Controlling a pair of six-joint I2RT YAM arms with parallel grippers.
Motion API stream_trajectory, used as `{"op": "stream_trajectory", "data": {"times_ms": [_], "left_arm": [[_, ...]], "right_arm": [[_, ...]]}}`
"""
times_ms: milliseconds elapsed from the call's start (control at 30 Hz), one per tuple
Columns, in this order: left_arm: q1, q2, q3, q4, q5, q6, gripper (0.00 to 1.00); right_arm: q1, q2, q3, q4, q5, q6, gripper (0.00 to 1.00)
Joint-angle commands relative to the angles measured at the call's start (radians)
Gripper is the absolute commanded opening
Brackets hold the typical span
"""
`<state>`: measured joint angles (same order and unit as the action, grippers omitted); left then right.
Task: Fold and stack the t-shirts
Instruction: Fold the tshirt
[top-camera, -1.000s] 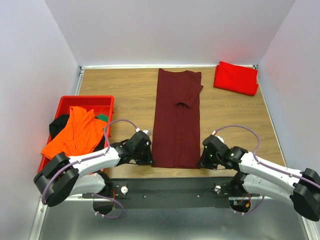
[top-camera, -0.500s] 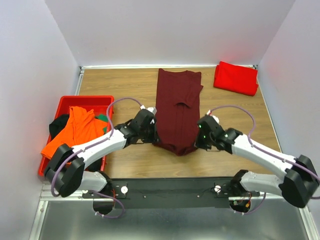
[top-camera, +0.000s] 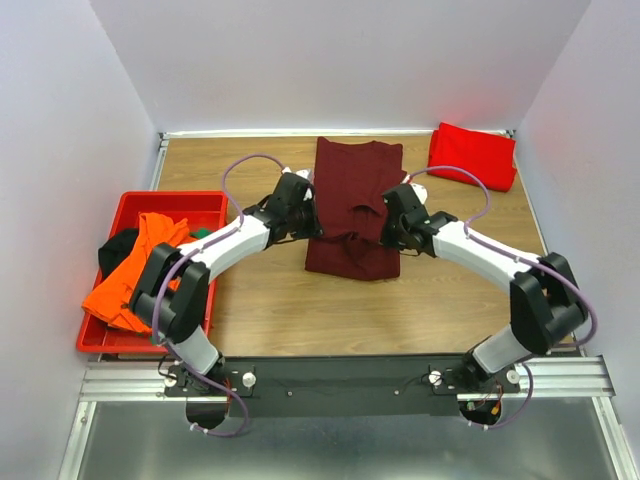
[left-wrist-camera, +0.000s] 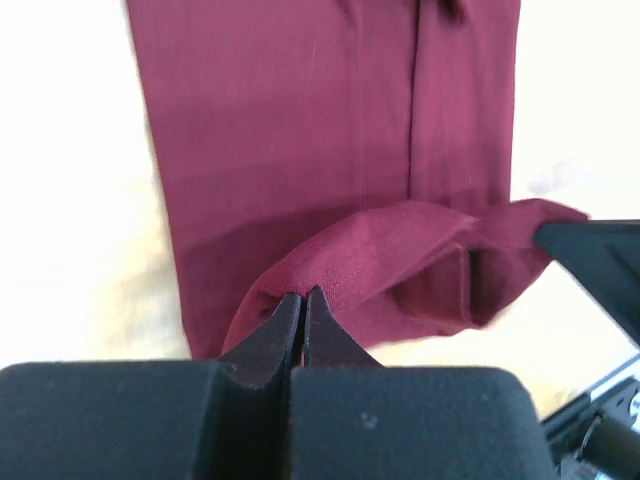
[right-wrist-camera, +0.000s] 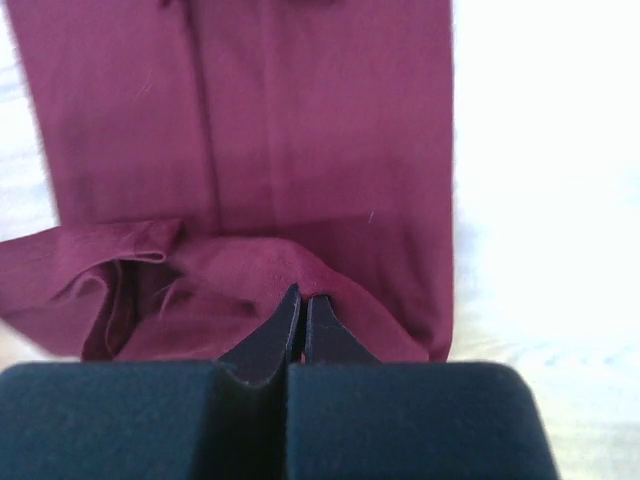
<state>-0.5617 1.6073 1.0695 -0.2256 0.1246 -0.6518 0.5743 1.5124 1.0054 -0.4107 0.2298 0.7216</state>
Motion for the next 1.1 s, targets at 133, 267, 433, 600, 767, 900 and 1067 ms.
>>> {"op": "stream_trajectory", "data": {"times_ms": [133,267,433,600,767,900,1067], "left_arm": [[0.051,0.147,0.147,0.032,0.035,0.037,0.0],[0.072,0.198,0.211,0.009,0.035,0.053,0.0],[0.101,0.236,0.27,0.0,0.052,0.063,0.0],[0.115,0.287,0.346,-0.021,0.058,0.073,0.0],[0.125,0.345,0.388,-0.023,0.084,0.083,0.0],[0.132,0.381,0.409,-0.023,0.092,0.092,0.0],[0.146,0.414,0.464,-0.052,0.098,0.113,0.0]], "right_arm": [[-0.076,0.138,0.097,0.102,-0.006,-0.071,0.0],[-0.125,0.175,0.127,0.118,-0.04,-0.079,0.0],[-0.159,0.21,0.17,0.127,-0.067,-0.088,0.0],[-0.188,0.247,0.199,0.135,-0.093,-0.094,0.0],[-0.214,0.281,0.211,0.147,-0.121,-0.093,0.0],[-0.229,0.299,0.222,0.159,-0.13,-0.093,0.0],[-0.249,0.315,0.226,0.17,-0.138,-0.097,0.0]]}}
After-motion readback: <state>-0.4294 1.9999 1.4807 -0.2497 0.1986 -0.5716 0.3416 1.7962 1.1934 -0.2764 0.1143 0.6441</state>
